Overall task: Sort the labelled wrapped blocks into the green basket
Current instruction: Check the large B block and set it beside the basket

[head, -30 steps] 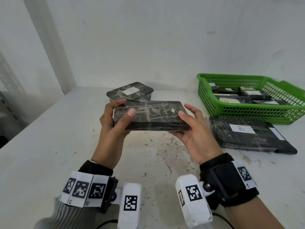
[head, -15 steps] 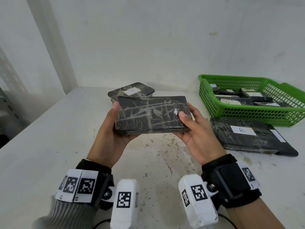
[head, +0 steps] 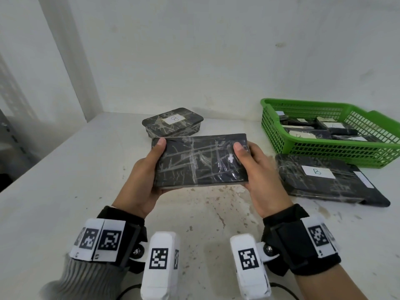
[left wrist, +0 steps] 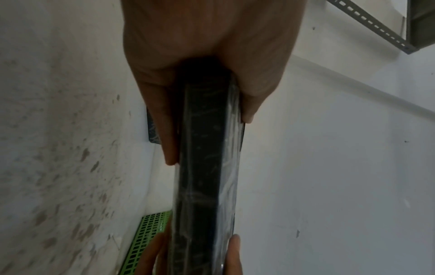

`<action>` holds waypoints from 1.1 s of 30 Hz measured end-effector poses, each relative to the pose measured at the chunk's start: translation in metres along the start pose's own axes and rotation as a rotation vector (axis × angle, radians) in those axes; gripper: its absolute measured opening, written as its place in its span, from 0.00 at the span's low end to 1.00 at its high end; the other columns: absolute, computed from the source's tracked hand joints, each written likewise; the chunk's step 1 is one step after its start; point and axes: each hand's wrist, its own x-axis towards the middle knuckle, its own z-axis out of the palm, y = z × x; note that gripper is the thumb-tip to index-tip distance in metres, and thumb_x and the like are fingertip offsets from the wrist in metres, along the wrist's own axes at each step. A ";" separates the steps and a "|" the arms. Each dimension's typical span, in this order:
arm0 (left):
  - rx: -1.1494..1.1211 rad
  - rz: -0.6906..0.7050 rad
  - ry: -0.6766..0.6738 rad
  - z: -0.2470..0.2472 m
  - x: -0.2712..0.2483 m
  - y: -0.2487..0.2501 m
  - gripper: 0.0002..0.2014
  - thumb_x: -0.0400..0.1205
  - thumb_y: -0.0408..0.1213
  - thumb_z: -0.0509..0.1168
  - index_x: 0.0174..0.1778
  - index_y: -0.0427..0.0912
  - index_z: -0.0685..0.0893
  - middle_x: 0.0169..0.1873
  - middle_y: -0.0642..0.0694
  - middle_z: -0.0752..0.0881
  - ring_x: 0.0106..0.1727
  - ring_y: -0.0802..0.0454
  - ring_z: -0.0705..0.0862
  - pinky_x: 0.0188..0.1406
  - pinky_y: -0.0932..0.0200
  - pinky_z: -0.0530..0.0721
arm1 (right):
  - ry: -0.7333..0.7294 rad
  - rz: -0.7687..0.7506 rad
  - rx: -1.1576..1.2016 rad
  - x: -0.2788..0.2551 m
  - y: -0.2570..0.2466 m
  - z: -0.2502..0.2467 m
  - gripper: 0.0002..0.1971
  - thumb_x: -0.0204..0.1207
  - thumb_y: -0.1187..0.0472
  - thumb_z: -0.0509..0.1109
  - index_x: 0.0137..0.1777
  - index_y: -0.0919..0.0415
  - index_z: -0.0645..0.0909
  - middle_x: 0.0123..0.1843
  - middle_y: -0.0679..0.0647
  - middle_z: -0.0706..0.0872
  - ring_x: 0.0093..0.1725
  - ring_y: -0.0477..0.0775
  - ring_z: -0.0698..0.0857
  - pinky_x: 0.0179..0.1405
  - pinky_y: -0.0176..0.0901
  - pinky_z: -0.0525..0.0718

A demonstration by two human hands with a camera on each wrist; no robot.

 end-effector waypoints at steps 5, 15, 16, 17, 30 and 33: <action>0.049 -0.005 -0.001 0.002 -0.001 -0.001 0.16 0.83 0.53 0.61 0.46 0.48 0.90 0.44 0.47 0.93 0.44 0.53 0.92 0.47 0.51 0.87 | -0.054 0.092 -0.041 0.000 -0.004 -0.004 0.32 0.73 0.27 0.60 0.63 0.50 0.85 0.64 0.48 0.89 0.68 0.49 0.84 0.76 0.58 0.73; 0.120 -0.035 0.003 0.004 -0.002 -0.004 0.20 0.82 0.53 0.62 0.60 0.42 0.87 0.51 0.45 0.93 0.51 0.51 0.92 0.40 0.60 0.89 | 0.012 0.147 -0.089 -0.003 -0.007 0.001 0.25 0.83 0.36 0.55 0.57 0.52 0.86 0.51 0.47 0.93 0.55 0.38 0.89 0.67 0.51 0.81; 0.124 -0.036 0.000 0.004 -0.002 -0.004 0.21 0.82 0.53 0.62 0.60 0.42 0.87 0.51 0.45 0.93 0.51 0.51 0.92 0.41 0.59 0.89 | 0.008 0.137 -0.088 -0.006 -0.010 0.003 0.24 0.82 0.35 0.55 0.55 0.51 0.85 0.49 0.44 0.92 0.52 0.29 0.86 0.65 0.45 0.80; 0.117 -0.036 -0.003 0.005 -0.002 -0.004 0.21 0.80 0.54 0.63 0.60 0.43 0.87 0.50 0.45 0.93 0.52 0.50 0.91 0.42 0.58 0.89 | 0.018 0.122 -0.103 -0.007 -0.010 0.003 0.25 0.78 0.32 0.57 0.67 0.46 0.73 0.57 0.39 0.83 0.53 0.25 0.82 0.70 0.48 0.55; 0.059 -0.030 -0.015 0.003 0.001 -0.010 0.22 0.68 0.43 0.72 0.56 0.37 0.87 0.45 0.43 0.93 0.42 0.51 0.92 0.36 0.59 0.90 | 0.071 0.111 -0.108 -0.007 -0.002 0.002 0.18 0.71 0.37 0.71 0.47 0.52 0.80 0.44 0.44 0.87 0.46 0.34 0.85 0.45 0.27 0.79; 0.046 -0.060 -0.038 -0.001 0.002 -0.009 0.21 0.68 0.42 0.78 0.56 0.38 0.88 0.47 0.41 0.92 0.43 0.50 0.92 0.37 0.58 0.90 | 0.078 0.068 -0.120 -0.006 0.001 0.007 0.29 0.58 0.38 0.80 0.51 0.59 0.85 0.47 0.51 0.92 0.50 0.46 0.91 0.60 0.49 0.87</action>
